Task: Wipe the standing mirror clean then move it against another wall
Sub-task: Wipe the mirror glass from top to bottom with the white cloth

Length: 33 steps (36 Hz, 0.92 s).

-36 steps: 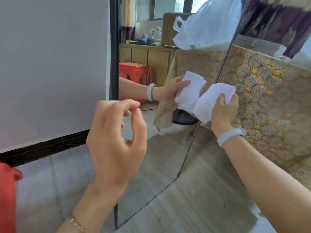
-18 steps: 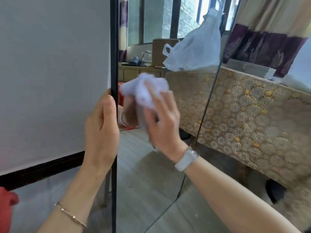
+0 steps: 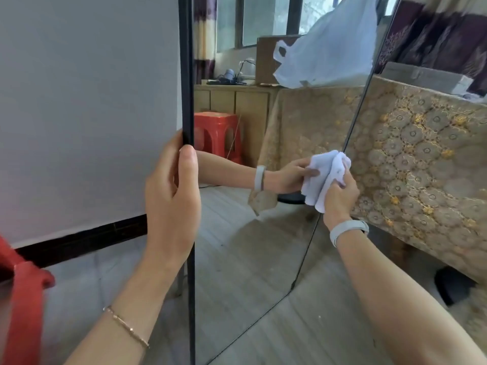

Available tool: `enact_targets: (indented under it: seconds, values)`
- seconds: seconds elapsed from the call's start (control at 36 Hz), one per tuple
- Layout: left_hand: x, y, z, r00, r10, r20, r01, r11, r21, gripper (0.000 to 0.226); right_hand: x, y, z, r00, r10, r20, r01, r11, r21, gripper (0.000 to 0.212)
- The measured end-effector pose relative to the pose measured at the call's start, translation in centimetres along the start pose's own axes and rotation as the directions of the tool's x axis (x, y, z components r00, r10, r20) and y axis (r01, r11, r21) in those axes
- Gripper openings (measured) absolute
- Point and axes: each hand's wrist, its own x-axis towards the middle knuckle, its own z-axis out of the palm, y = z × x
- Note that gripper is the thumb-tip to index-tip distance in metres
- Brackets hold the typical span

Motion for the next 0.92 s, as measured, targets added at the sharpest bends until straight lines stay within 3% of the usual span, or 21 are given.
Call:
enact_targets:
  seconds: [0.06,0.08,0.11,0.14,0.17,0.19,0.22,0.25,0.31,0.36,0.42,0.47,0.53,0.58,0.67,0.72,0.78,0.81,0.86,0.92]
  values:
    - [9.1,-11.9,-0.7,0.985,0.106,0.137,-0.108,0.994,0.007,0.091,-0.6,2.6,-0.1,0.996,0.091,-0.004,-0.091,0.996,0.002,0.039]
    - [9.7,-15.0,-2.7,0.974,0.169,0.154,-0.174,0.985,0.018,0.091,-1.2,3.9,-0.1,0.992,0.123,-0.002,-0.123,0.992,-0.006,0.038]
    - [7.1,-15.1,-4.8,0.970,0.222,0.099,-0.232,0.966,0.112,0.082,-1.8,4.7,0.0,0.991,0.133,0.000,-0.133,0.991,-0.017,0.035]
    - [1.8,-11.8,-5.2,0.973,0.216,-0.078,-0.190,0.948,0.255,0.060,-2.8,5.4,0.1,0.994,0.111,0.003,-0.111,0.993,-0.041,0.030]
    - [-3.2,-7.0,-5.4,0.855,0.374,-0.359,-0.200,0.877,0.437,0.034,-3.9,5.7,0.3,0.999,0.046,0.004,-0.045,0.997,-0.069,0.025]
    - [-4.4,-4.3,-4.6,0.682,0.513,-0.522,-0.224,0.825,0.518,0.018,-5.2,5.7,0.5,0.999,-0.042,0.007,0.042,0.996,-0.074,0.022]
    - [-6.9,-2.7,-4.1,0.598,0.596,-0.536,-0.275,0.781,0.561,0.014,-6.9,5.8,0.6,0.993,-0.115,0.024,0.116,0.991,-0.061,0.020]
    - [-8.2,-1.7,-4.0,0.593,0.653,-0.471,-0.341,0.733,0.588,0.015,-8.9,6.1,0.7,0.983,-0.175,0.054,0.177,0.984,-0.035,0.022]
    - [-7.3,-2.4,-3.0,0.611,0.640,-0.466,-0.324,0.740,0.590,0.018,-13.6,6.7,0.5,0.946,-0.285,0.153,0.291,0.957,-0.016,0.037]
    - [-7.3,-4.1,-3.1,0.663,0.572,-0.484,-0.252,0.779,0.574,0.025,-18.3,7.1,-0.1,0.844,-0.449,0.294,0.457,0.888,0.046,0.035]
    - [-7.9,-5.4,-3.3,0.683,0.524,-0.509,-0.213,0.809,0.547,0.033,-21.5,7.9,-0.7,0.633,-0.662,0.401,0.680,0.723,0.120,0.026]
    - [-8.5,-6.5,-3.3,0.698,0.477,-0.535,-0.155,0.829,0.537,0.040,-22.1,9.2,-0.8,0.441,-0.781,0.443,0.829,0.544,0.133,0.022]
    - [-8.8,-7.0,-3.6,0.727,0.457,-0.512,-0.146,0.832,0.535,0.042,-21.3,10.8,-0.7,0.369,-0.820,0.437,0.901,0.430,0.047,0.027]
    - [-9.1,-7.5,-4.1,0.762,0.448,-0.467,-0.202,0.850,0.487,0.042,-19.9,11.9,-1.0,0.401,-0.798,0.449,0.906,0.419,-0.063,0.030]
    - [-9.2,-8.0,-4.5,0.775,0.397,-0.492,-0.191,0.889,0.416,0.041,-17.4,12.4,-1.4,0.531,-0.729,0.433,0.846,0.489,-0.214,0.026]
    - [-9.3,-8.3,-4.1,0.772,0.397,-0.496,-0.182,0.886,0.426,0.039,-15.1,12.8,-1.6,0.681,-0.645,0.347,0.727,0.652,-0.215,0.029]
    - [-9.3,-8.8,-3.7,0.762,0.420,-0.492,-0.165,0.862,0.480,0.034,-12.2,12.2,-1.5,0.876,-0.420,0.238,0.462,0.872,-0.160,0.029]
    - [-9.4,-9.2,-3.6,0.759,0.424,-0.493,-0.156,0.855,0.495,0.031,-10.6,11.8,-1.4,0.919,-0.334,0.211,0.377,0.900,-0.218,0.035]
    - [-9.5,-10.0,-3.6,0.754,0.411,-0.512,-0.141,0.863,0.485,0.027,-7.2,10.9,-1.3,0.964,-0.209,0.164,0.252,0.914,-0.319,0.043]
    - [-9.7,-10.8,-3.7,0.754,0.401,-0.521,-0.143,0.874,0.465,0.024,-4.4,9.7,-1.2,0.958,-0.278,0.074,0.288,0.922,-0.258,0.038]
